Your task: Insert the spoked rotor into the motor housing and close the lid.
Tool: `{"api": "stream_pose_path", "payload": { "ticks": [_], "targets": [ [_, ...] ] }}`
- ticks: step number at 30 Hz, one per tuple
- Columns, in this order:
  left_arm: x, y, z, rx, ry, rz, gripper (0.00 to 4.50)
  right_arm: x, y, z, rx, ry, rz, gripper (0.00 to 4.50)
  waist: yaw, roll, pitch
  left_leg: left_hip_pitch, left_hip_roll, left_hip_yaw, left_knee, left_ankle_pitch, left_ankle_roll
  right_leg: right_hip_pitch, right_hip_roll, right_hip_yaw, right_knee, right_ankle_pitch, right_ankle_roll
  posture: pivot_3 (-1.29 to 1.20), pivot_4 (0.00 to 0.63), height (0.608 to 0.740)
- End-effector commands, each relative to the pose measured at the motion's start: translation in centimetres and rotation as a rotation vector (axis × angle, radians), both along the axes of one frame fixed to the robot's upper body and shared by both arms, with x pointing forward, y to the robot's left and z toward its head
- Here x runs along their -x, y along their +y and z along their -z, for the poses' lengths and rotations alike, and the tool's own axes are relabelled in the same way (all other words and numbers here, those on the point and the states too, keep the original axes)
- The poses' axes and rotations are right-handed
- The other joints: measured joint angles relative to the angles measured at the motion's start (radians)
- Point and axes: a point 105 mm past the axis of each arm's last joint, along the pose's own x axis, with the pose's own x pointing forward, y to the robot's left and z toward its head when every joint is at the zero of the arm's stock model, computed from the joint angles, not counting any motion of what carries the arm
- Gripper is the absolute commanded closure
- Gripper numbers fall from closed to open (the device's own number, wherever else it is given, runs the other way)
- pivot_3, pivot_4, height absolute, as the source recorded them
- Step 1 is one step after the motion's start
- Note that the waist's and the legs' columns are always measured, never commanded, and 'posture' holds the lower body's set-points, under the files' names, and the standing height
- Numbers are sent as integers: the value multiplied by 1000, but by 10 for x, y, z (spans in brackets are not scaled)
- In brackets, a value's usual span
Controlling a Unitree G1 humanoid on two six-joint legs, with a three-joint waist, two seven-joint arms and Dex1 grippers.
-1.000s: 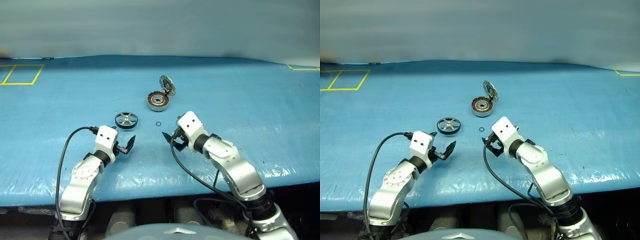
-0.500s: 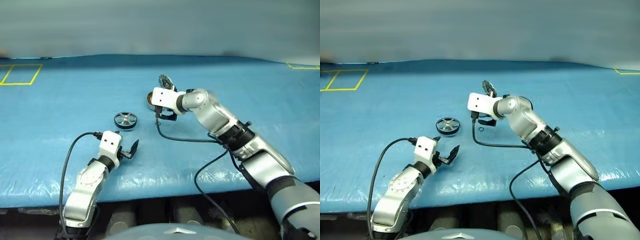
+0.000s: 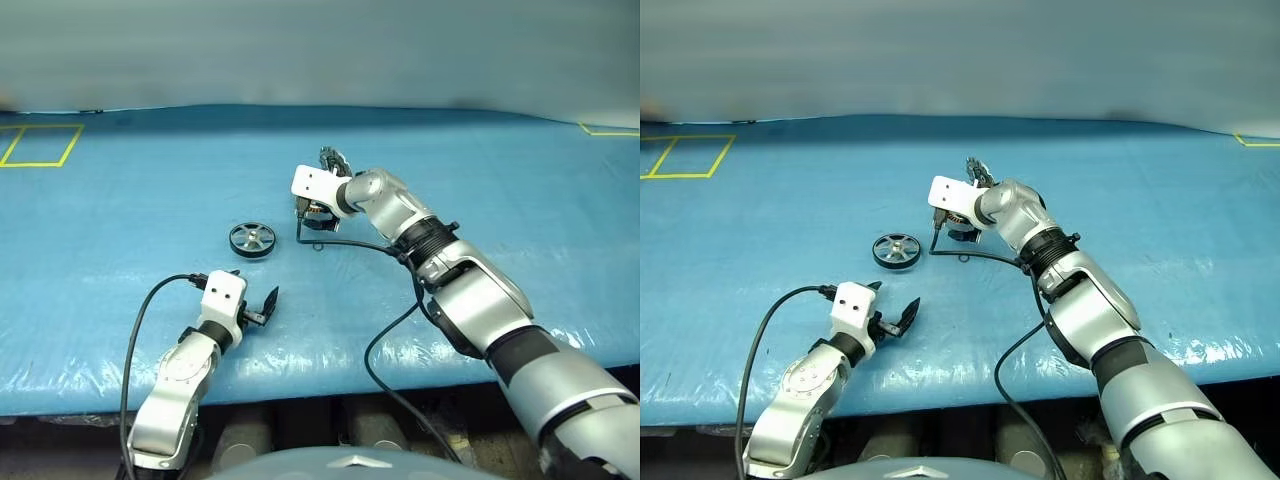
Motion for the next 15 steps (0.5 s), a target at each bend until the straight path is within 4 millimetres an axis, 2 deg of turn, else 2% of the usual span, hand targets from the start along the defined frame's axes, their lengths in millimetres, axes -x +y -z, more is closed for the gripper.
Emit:
{"api": "stream_pose_path", "payload": {
  "ticks": [1, 8, 15],
  "targets": [
    [0, -6, -17, 15, -74, 11, 0, -7, 2, -18, -29, -33, 9, 33, -2, 0, 0, 0, 0, 0, 0, 0, 0, 0, 0, 0, 0, 0, 0, 0, 150, 740],
    [1, -11, -17, 27, -77, 15, 0, -10, 2, -14, -74, -13, 42, 33, -7, 1, 1, 0, 0, 0, 0, 0, 0, 0, 0, 0, 1, 0, 0, 0, 150, 740],
    [2, -11, -14, 21, -69, 5, 0, -7, 20, -21, -154, -17, 7, 33, -7, 2, 1, 0, 0, 0, 0, 0, -1, -1, 0, 0, 1, 0, 0, 0, 150, 740]
  ]
}}
